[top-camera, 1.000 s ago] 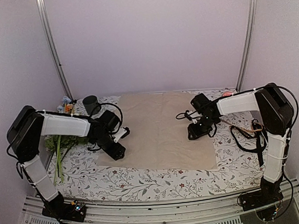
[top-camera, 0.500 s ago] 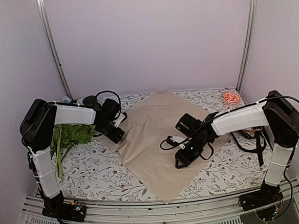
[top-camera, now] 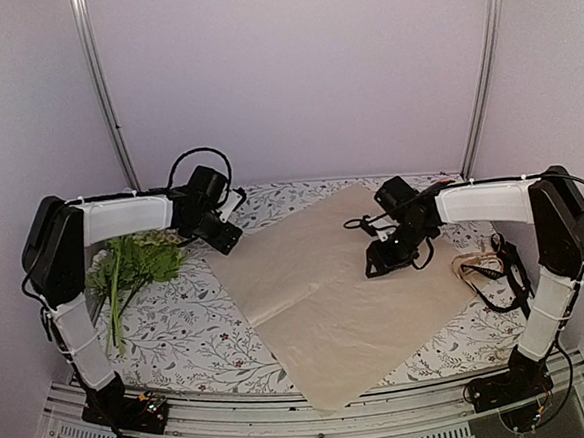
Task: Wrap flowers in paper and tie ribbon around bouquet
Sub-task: Rotate the flattened wrapping paper at the center of the board.
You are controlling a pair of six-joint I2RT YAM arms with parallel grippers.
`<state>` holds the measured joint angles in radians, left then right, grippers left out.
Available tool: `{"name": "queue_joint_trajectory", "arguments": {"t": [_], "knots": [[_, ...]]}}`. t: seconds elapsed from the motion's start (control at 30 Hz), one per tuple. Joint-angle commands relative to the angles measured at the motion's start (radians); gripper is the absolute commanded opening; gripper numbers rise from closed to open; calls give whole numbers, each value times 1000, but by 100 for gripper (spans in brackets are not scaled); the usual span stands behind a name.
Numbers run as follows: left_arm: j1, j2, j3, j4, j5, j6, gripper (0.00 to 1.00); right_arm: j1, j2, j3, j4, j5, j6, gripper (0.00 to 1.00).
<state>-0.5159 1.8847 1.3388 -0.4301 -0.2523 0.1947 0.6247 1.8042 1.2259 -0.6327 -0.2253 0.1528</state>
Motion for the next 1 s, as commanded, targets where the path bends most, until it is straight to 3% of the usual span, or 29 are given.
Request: {"name": "queue_joint_trajectory", "arguments": {"t": [0.0, 0.2, 0.57, 0.8, 0.97], "knots": [[-63, -65, -82, 19, 110, -81, 78, -128, 45, -8, -19, 246, 42, 46], [-86, 18, -130, 7, 32, -159, 77, -198, 141, 26, 39, 275, 25, 46], [-3, -48, -273, 27, 28, -194, 76, -201, 310, 209, 47, 254, -9, 46], [13, -258, -310, 71, 124, -167, 78, -197, 176, 222, 37, 191, -25, 46], [174, -399, -266, -91, 170, -282, 77, -185, 29, 205, 66, 51, -72, 46]]}}
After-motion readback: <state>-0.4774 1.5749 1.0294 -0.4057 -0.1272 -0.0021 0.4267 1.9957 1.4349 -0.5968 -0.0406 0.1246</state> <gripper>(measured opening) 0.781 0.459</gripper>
